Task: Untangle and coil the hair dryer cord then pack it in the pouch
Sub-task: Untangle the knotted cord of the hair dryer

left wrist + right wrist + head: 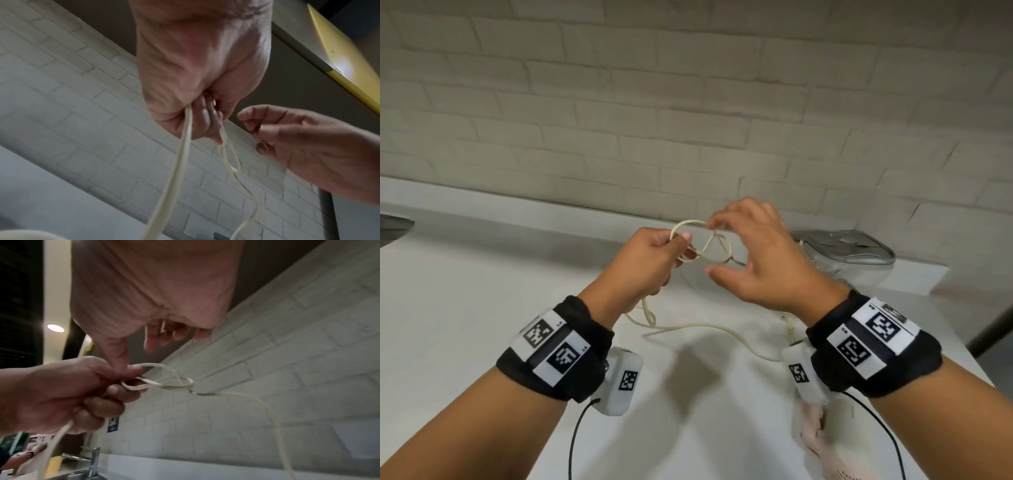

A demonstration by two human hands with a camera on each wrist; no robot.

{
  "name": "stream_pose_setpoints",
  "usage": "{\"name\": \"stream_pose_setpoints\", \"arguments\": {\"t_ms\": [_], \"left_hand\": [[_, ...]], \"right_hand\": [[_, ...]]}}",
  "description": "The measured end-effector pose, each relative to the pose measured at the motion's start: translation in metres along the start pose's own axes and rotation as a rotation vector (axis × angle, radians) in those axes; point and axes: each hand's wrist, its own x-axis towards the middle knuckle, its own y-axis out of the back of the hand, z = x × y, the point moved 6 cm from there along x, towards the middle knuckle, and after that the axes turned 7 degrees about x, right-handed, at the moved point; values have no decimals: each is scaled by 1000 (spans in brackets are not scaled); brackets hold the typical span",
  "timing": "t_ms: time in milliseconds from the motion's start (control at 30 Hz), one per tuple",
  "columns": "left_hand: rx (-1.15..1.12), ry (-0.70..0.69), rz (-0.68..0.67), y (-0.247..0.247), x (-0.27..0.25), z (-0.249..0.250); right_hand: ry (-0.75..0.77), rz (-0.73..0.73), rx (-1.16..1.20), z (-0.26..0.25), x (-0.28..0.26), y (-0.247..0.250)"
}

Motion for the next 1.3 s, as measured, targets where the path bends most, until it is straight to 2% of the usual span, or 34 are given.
{"name": "stream_pose_setpoints", "arguments": {"t_ms": [33,133,233,367,467,567,667,733,800,867,933,1000,1067,1100,1133,1233,1300], "left_hand": [[-19,-4,-25,-4,0,3],[-46,-26,-116,-13,0,10],[22,-25,-119,-14,0,7],[-30,-48,-155,-14,-2,4],[-101,-100,-205,-21,-5,9],[-121,-117,-223,-27,-3,11],[-77,-123,-202,-27,4,8],[-37,-150,-171,-24,9,5],[13,-164,-146,-20,14,0],[-2,-152,-152,-20,19,-5],[-26,-161,-151,-24,23,-4],[-5,-211,-135,-30,28,2],[16,-265,-138,-39,33,11],[35,-280,-148,-43,35,15],[60,-291,-162,-47,37,18],[91,-322,-215,-62,38,32],[82,-341,-258,-70,37,38]], "right_hand": [[34,-48,-48,-7,3,-5],[-23,-151,-103,-7,12,-15],[-83,-217,-145,0,11,-11],[-109,-231,-125,1,4,0],[-82,-289,-227,-6,6,-6],[-101,-266,-266,-4,10,-6],[-111,-218,-11,2,5,2],[-211,-77,182,14,0,19],[-332,125,388,32,-8,40],[-415,324,512,51,-16,59],[-515,442,605,71,-25,66],[-649,383,649,90,-32,60],[-729,145,454,94,-35,54],[-698,33,286,88,-33,55],[-601,-15,155,75,-27,58],[-230,-15,-32,20,-3,54],[-173,-125,-125,9,9,34]]}}
